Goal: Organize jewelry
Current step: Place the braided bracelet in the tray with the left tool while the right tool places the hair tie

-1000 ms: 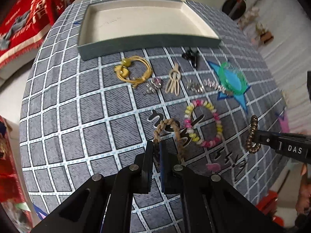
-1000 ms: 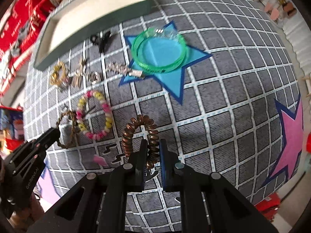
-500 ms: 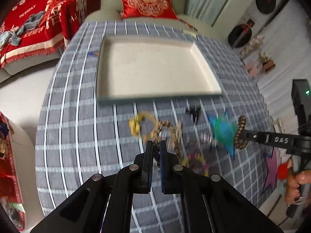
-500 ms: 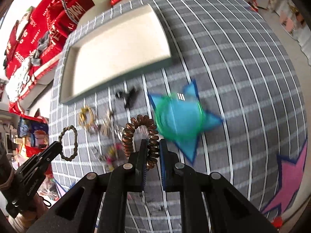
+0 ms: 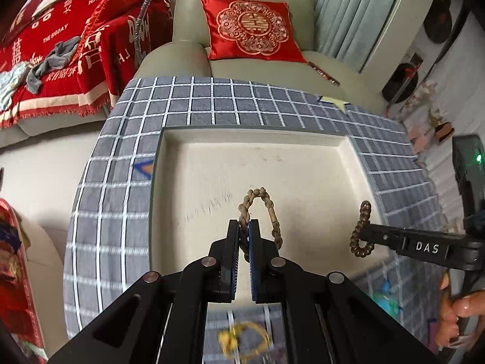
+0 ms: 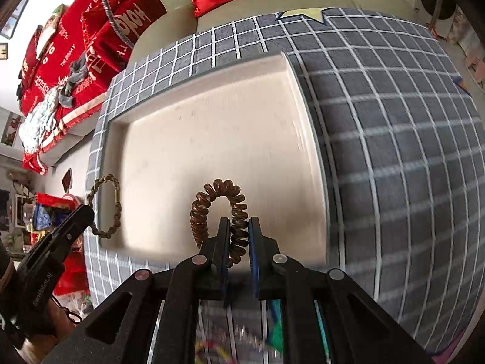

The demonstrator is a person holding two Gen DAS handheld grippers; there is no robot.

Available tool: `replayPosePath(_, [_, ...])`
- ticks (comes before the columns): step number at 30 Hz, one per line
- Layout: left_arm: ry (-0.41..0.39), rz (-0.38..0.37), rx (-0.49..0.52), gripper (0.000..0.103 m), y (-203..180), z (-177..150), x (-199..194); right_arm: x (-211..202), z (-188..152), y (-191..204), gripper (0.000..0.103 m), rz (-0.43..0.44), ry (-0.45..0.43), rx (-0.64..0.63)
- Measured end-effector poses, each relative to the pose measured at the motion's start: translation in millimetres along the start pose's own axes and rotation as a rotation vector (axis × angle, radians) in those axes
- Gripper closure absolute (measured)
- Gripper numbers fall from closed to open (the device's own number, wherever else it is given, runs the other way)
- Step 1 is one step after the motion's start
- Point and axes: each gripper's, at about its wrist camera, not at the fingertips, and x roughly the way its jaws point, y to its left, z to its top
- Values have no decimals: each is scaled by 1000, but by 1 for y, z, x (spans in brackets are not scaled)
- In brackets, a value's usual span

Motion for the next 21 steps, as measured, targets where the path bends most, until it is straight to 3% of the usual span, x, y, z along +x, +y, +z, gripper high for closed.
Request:
replayPosePath(9, [32, 63, 22, 82, -13, 22, 50, 36, 60, 2, 91, -28, 0, -10])
replayPosePath(16, [74, 128, 67, 82, -21, 18, 72, 53, 64, -2, 90, -44, 21, -26])
replayPosePath(21, [97, 162, 47, 82, -18, 13, 77, 53, 62, 0, 89, -53, 11, -46])
